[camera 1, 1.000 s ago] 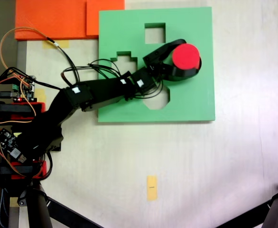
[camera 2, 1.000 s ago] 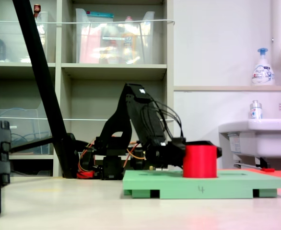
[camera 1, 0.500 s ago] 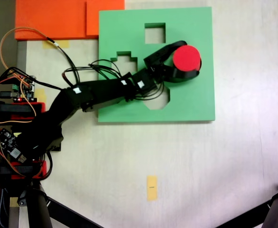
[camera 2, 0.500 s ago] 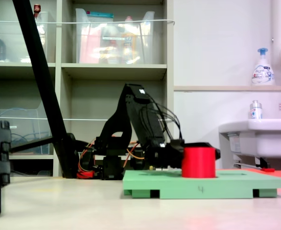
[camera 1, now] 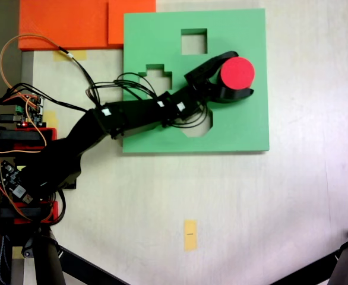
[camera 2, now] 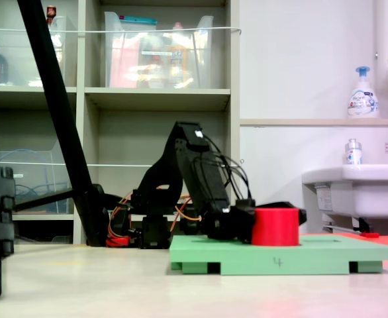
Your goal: Put the cylinder block into the corresponding hole
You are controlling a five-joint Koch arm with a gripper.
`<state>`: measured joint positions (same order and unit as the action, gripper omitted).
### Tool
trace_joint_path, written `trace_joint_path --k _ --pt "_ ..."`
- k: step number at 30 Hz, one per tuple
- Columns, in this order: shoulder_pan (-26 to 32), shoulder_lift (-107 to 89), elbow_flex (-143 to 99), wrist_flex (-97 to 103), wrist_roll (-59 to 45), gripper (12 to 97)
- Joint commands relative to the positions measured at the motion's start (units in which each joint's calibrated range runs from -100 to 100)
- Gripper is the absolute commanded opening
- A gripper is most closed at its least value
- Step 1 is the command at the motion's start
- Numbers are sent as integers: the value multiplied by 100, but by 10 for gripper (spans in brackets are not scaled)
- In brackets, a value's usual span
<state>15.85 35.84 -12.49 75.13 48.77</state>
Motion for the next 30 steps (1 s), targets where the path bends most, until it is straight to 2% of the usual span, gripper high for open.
trace_joint_path --k 1,6,11,13,20,30 --pt "-93 131 183 -7 54 479" --pt "-73 201 173 50 54 597" --pt "-39 47 -117 147 39 812" --pt "-29 -106 -356 310 39 869" --pt "-5 -972 -1064 753 29 869" --pt "88 -3542 -2709 1196 -10 866"
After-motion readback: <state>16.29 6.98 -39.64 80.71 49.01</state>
